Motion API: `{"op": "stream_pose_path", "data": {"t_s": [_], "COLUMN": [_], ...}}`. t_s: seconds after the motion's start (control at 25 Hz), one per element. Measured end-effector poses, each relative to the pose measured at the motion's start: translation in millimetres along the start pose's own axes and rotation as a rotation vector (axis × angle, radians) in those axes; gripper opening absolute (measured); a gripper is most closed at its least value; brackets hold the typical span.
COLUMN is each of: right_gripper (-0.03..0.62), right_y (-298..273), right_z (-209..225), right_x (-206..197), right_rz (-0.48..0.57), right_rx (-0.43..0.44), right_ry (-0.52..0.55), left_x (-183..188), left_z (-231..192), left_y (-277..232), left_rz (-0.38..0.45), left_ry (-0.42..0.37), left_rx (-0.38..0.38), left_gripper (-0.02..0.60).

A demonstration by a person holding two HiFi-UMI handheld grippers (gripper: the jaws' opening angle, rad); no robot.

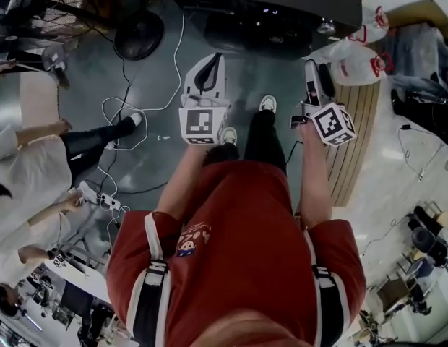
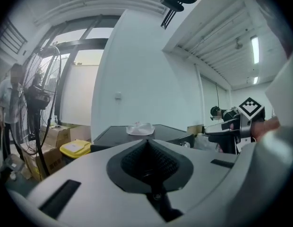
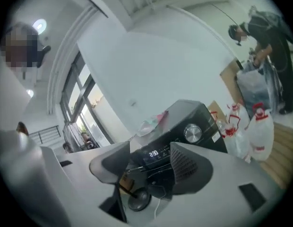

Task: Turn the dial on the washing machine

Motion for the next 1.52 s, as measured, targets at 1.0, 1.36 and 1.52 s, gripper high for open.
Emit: {"op": "stream_pose_path", "data": {"t_s": [1.0, 1.36, 1.52], "right_gripper": [0.136, 0.008, 0.008], "right_y": [83.8, 96.0, 103.0], "right_z": [-167.8, -175.0, -175.8], "right_x": [50.0, 56.2, 53.8], "right_rz": [0.142, 0.170, 0.157], "right_rx": [-0.066, -0.077, -0.083], "right_ry": [0.710, 0.749, 0.752], "left_x": [98.0, 100.3, 104.4], "left_z": [-24.8, -29.2, -24.7], "left_y": [109.2, 114.2, 117.8], "left_rz": [0.202, 0.198, 0.205], "left_ry": [-0.074, -0.069, -0.067], "left_rx": [-0.033, -0.035, -0.044], "left_gripper": [0.016, 0.015, 0.017]}}
Point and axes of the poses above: the fingertips, and each gripper's own axes: y backward along the fingers, z to its right, x out of its top, the point moved 6 cm from there along y, backward along the fingers, and after that the axes turned 9 degrees about x, right-handed, at the moved point
